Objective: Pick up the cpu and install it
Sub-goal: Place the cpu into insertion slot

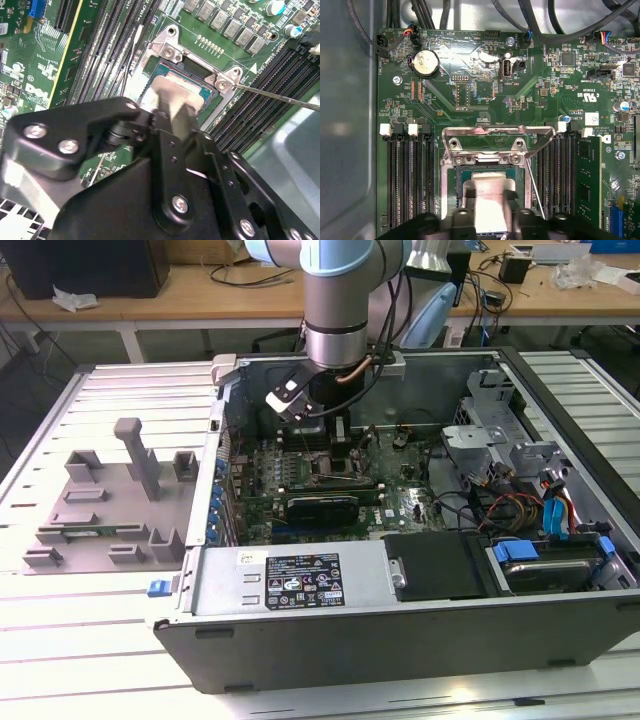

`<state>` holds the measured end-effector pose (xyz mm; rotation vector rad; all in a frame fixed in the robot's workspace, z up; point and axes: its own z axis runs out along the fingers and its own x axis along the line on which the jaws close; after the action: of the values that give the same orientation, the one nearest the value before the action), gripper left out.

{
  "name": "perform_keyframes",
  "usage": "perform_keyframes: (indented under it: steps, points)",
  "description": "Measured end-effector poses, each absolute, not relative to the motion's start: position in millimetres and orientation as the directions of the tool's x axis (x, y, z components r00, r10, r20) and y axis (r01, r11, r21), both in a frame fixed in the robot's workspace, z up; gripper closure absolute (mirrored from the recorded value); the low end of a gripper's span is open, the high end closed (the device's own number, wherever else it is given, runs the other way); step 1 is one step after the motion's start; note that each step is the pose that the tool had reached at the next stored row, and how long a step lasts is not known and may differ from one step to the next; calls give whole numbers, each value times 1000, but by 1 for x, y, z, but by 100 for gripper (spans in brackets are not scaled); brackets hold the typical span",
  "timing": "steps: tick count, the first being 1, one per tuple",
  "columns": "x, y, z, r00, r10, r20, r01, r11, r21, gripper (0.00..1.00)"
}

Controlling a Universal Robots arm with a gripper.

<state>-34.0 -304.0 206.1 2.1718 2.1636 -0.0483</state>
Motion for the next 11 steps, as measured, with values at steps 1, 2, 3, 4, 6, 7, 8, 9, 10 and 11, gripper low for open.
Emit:
perform_keyframes:
  steps: [1, 2, 3, 4, 6, 7, 8, 9, 10, 11]
  points:
    - [-34, -304, 206, 5, 997, -76, 1000, -3, 31, 71]
    - [-34, -304, 206, 5, 997, -76, 1000, -3, 31, 77]
    - [-34, -304, 206, 5, 997, -76, 1000, -3, 31, 83]
    - [-34, -304, 206, 5, 997, -76, 1000, -3, 31, 83]
    - [-34, -304, 206, 5, 997, -76, 1000, -3, 31, 83]
    - [-34, -304, 207, 5, 997, -76, 1000, -3, 31, 90]
    - [-34, -304, 207, 5, 997, -76, 1000, -3, 31, 90]
    - [-34, -304, 207, 5, 997, -76, 1000, -3, 31, 90]
    - [-34, -304, 207, 5, 997, -76, 1000, -3, 31, 90]
    - [-34, -304, 207, 5, 997, -76, 1000, -3, 31, 90]
